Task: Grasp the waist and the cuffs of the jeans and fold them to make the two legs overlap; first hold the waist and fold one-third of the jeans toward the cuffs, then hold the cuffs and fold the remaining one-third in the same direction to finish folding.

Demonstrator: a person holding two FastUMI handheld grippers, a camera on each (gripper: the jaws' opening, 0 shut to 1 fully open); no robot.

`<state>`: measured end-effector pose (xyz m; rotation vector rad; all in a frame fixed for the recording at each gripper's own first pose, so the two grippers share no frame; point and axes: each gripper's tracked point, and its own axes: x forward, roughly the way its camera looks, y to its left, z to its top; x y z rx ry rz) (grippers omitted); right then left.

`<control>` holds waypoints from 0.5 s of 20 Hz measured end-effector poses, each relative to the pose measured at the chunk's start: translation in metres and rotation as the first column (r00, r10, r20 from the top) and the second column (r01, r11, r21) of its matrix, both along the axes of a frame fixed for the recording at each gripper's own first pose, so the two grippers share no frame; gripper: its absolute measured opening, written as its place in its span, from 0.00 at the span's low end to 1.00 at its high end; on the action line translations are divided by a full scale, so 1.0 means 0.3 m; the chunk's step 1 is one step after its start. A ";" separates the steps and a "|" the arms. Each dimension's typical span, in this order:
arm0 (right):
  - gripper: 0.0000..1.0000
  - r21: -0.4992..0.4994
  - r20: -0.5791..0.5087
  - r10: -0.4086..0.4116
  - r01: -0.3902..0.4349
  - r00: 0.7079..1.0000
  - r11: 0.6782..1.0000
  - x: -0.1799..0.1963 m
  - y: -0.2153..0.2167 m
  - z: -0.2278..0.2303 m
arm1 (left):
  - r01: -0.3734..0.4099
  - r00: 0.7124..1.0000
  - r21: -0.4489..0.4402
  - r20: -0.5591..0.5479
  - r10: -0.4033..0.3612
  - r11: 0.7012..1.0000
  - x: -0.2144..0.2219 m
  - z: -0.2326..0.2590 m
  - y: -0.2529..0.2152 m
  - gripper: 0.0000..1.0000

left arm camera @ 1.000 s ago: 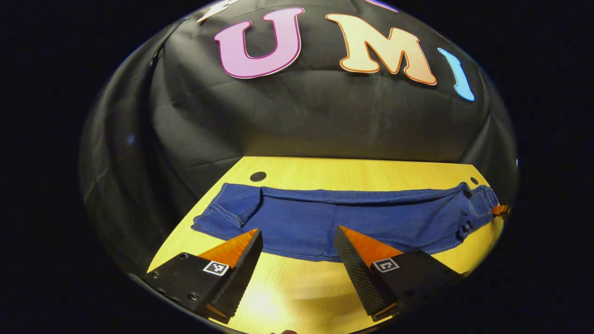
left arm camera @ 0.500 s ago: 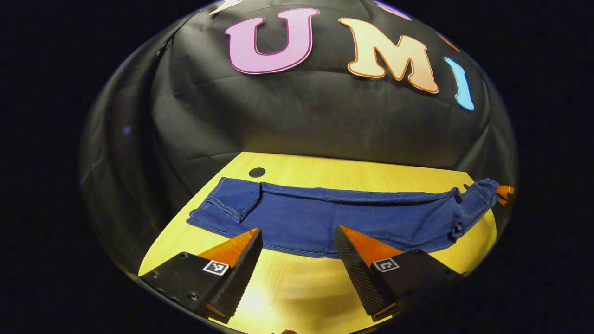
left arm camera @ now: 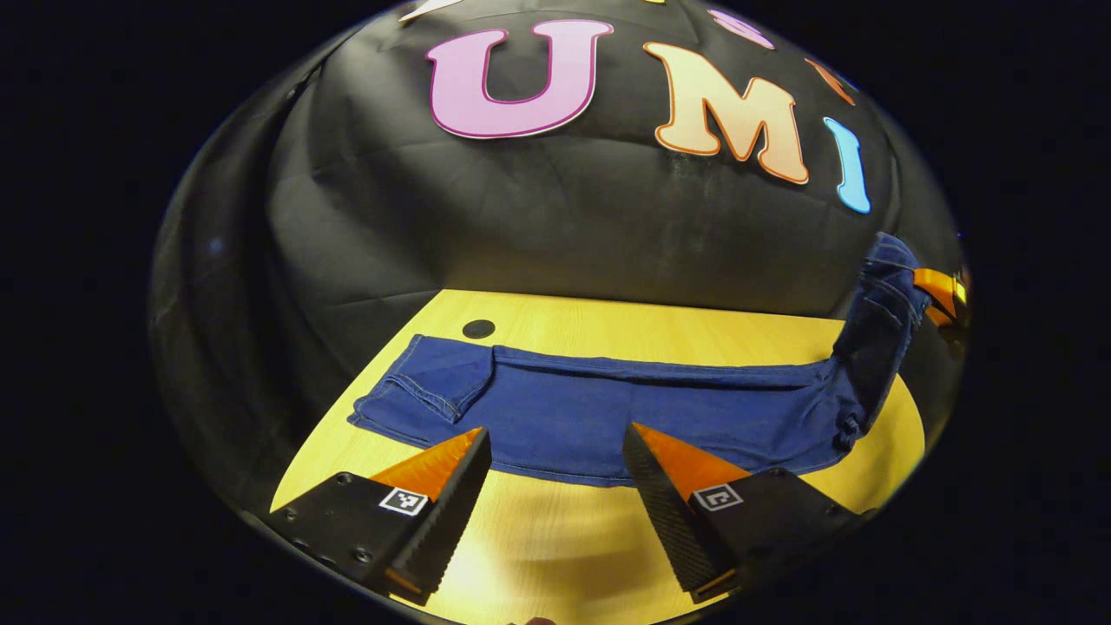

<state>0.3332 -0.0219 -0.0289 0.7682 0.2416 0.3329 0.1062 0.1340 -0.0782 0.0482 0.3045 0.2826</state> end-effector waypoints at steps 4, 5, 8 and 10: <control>0.05 -0.088 -0.090 0.113 -0.121 0.990 0.989 0.057 0.254 -0.178 | 0.018 1.000 -0.028 0.001 -0.018 0.999 -0.005 -0.013 0.027 0.93; 0.05 -0.117 -0.110 0.127 -0.139 0.986 0.983 0.079 0.303 -0.222 | 0.019 1.000 -0.033 0.006 -0.019 0.999 -0.006 -0.012 0.039 0.93; 0.05 -0.189 -0.167 0.147 -0.178 0.975 0.966 0.098 0.382 -0.303 | 0.019 1.000 -0.054 0.019 -0.018 0.998 -0.009 -0.010 0.079 0.94; 0.05 -0.253 -0.226 0.160 -0.217 0.961 0.943 0.096 0.432 -0.377 | 0.013 1.000 -0.072 0.021 -0.011 0.997 -0.011 -0.020 0.113 0.95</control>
